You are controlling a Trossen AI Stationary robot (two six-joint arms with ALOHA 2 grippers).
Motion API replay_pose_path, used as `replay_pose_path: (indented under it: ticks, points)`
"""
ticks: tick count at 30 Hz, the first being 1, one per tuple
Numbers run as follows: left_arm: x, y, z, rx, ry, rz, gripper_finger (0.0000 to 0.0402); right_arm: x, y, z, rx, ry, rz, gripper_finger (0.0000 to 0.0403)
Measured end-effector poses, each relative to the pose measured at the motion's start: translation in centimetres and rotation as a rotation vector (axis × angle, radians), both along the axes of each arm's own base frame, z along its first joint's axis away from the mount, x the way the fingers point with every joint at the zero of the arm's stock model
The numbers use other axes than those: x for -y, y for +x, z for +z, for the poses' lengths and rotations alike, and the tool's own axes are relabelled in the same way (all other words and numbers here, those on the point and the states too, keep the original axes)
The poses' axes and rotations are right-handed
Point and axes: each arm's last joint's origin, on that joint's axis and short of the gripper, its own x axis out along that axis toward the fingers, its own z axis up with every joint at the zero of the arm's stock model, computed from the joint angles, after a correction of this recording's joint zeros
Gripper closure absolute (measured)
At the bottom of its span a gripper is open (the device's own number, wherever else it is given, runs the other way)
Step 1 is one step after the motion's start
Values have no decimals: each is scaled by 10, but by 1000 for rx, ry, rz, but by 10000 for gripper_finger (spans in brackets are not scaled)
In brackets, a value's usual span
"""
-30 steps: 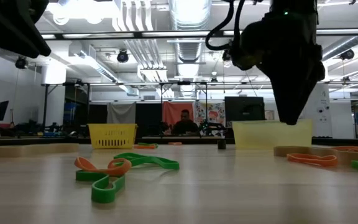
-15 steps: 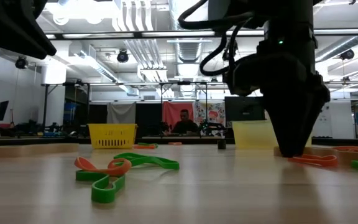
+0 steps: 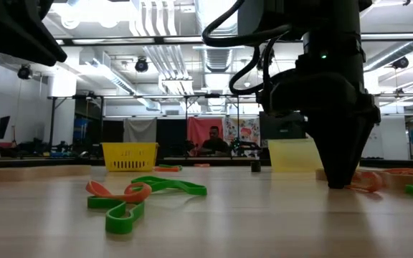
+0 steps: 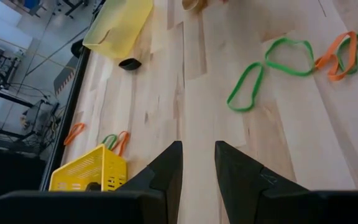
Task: Sort rubber bands into baskets
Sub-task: Put the orange rubber band into the right blue bin
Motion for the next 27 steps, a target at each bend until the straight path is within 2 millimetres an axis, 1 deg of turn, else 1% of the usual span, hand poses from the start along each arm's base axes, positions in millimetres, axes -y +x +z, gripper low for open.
replay_pose_path:
  ticks: [4, 7, 11, 16, 22, 27]
  points:
    - [0, 0, 0, 2, 2, 1, 322, 0, 0, -5, -17, -10, 41, 381]
    - [0, 0, 0, 3, 1, 1, 322, 1, -1, -1, -6, -17, 59, 391]
    - [0, 0, 0, 5, 2, 2, 322, -1, -6, 13, 28, -47, 63, 394]
    - [-1, 0, 1, 20, 10, 11, 322, -4, -13, 44, 133, -74, 71, 394]
    - [-1, 0, 1, 25, 13, 15, 322, -8, -22, 68, 213, -101, 75, 394]
    - [-1, 1, 1, 26, 11, 18, 322, -10, -29, 79, 229, -111, 74, 394]
